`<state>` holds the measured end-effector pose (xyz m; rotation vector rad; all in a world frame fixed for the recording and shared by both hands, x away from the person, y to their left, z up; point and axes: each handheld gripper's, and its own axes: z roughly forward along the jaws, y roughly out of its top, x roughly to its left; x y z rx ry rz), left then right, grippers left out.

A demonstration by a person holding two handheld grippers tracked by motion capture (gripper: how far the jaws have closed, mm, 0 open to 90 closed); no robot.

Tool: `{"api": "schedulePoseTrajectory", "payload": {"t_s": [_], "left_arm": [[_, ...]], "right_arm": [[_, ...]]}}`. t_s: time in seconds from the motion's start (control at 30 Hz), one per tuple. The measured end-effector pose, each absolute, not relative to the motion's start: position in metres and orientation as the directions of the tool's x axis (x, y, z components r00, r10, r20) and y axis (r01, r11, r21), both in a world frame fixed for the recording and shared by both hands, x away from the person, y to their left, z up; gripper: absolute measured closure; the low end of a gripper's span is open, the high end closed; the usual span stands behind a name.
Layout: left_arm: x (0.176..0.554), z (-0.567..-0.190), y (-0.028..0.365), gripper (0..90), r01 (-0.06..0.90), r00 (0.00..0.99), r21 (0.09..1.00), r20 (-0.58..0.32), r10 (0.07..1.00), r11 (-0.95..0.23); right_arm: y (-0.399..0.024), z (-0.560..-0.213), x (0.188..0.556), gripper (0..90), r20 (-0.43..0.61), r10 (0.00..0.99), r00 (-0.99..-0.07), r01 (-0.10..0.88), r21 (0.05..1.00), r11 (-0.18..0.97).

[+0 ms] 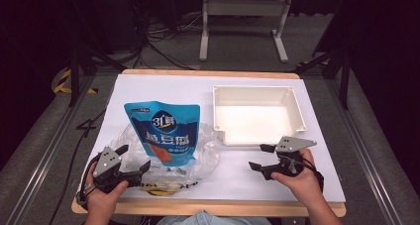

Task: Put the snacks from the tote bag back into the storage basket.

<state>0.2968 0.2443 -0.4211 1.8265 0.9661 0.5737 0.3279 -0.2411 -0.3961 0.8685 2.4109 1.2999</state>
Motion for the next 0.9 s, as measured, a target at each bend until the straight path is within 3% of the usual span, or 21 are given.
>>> {"api": "schedulePoseTrajectory", "payload": {"t_s": [0.9], "left_arm": [[0.298, -0.423, 0.242, 9.4, 0.379, 0.568, 0.896, -0.028, 0.822, -0.232]], "right_arm": [[-0.215, -0.346, 0.336, 22.8, -0.001, 0.562, -0.827, 0.305, 0.838, 0.452]]}}
